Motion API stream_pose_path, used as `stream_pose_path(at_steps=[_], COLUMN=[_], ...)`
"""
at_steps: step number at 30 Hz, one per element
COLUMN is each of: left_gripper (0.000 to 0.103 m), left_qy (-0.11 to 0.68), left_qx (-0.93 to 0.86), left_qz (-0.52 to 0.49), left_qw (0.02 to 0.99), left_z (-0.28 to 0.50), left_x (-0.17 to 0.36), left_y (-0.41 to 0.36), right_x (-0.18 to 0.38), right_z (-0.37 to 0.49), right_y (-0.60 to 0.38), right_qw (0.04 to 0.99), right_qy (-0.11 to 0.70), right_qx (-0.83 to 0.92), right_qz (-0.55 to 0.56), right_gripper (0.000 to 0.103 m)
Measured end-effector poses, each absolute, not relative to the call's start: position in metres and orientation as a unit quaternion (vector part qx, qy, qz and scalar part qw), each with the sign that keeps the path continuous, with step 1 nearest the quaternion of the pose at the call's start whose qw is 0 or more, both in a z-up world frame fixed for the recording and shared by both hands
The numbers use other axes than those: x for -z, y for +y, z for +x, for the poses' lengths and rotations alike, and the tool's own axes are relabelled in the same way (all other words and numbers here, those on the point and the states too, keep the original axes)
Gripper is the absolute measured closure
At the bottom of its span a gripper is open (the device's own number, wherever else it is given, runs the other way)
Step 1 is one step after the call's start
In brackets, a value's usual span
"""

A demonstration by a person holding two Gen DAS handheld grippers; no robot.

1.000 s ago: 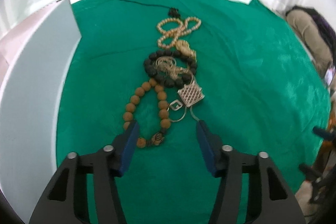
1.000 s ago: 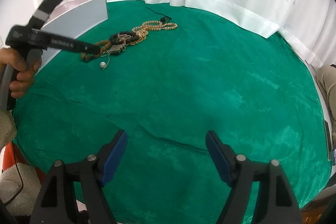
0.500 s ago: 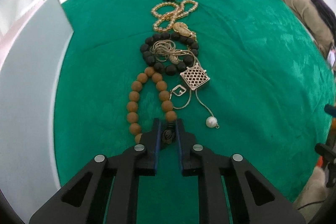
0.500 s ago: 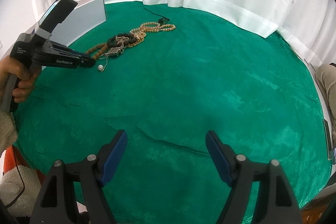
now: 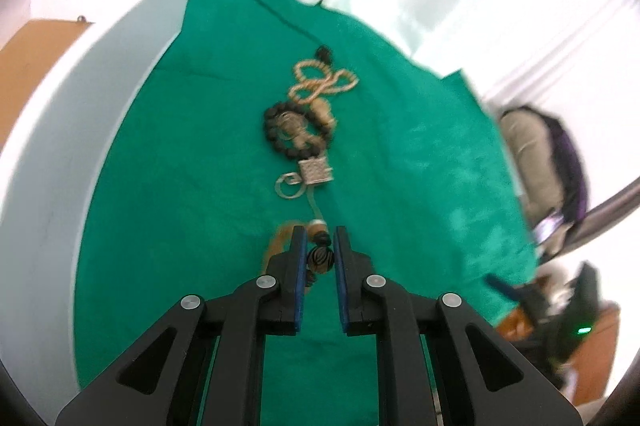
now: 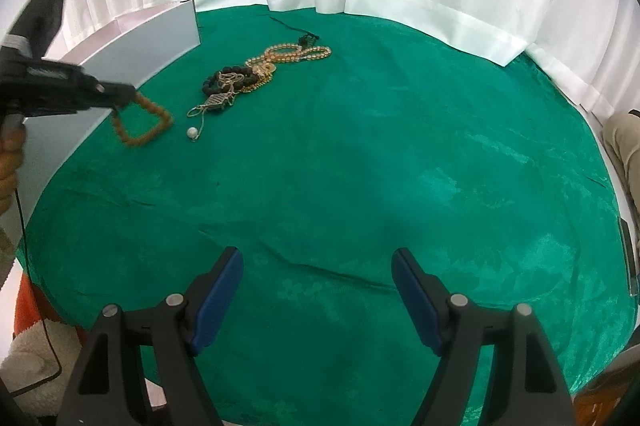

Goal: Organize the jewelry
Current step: 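Grasp the gold coin pendant chain with the right tool while the left tool holds the wooden bracelet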

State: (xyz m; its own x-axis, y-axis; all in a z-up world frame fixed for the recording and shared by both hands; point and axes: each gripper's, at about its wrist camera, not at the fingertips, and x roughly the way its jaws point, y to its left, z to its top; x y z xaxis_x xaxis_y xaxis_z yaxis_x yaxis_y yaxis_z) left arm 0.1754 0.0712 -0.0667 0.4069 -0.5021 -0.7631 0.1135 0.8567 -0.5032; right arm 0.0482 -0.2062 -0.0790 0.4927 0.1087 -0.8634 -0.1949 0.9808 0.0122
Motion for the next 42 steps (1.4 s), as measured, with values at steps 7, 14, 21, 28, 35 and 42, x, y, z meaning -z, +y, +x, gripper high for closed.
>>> stream_pose_path(at_steps=[7,14,21,28,35,42], left_gripper=[0.092,0.092,0.092,0.091,0.091,0.091], left_qy=[0.491,0.49,0.482,0.483,0.49,0.487], left_qx=[0.18,0.132,0.118,0.117,0.119,0.122], left_qz=[-0.231,-0.217,-0.214,-0.212,-0.215,-0.219], left_qw=[0.821,0.834,0.841,0.842,0.836,0.836], left_z=[0.151,0.134,0.125,0.121,0.121,0.117], left_x=[0.045,0.044,0.045,0.047,0.055,0.055], left_y=[0.081,0.095,0.105,0.11,0.113,0.114], right_x=[0.078,0.056,0.081,0.112,0.132,0.086], right_z=[0.052,0.127,0.253,0.305,0.318,0.303], right_y=[-0.202,-0.239,-0.237,-0.148,-0.114,-0.134], right_qw=[0.856,0.85,0.792,0.763,0.767,0.795], right_qy=[0.503,0.503,0.563,0.605,0.616,0.571], right_qx=[-0.113,-0.143,-0.154,-0.18,-0.155,-0.173], right_qz=[-0.031,0.059,0.181,0.138,0.089,0.106], right_gripper=[0.025,0.025,0.027,0.059,0.09,0.092])
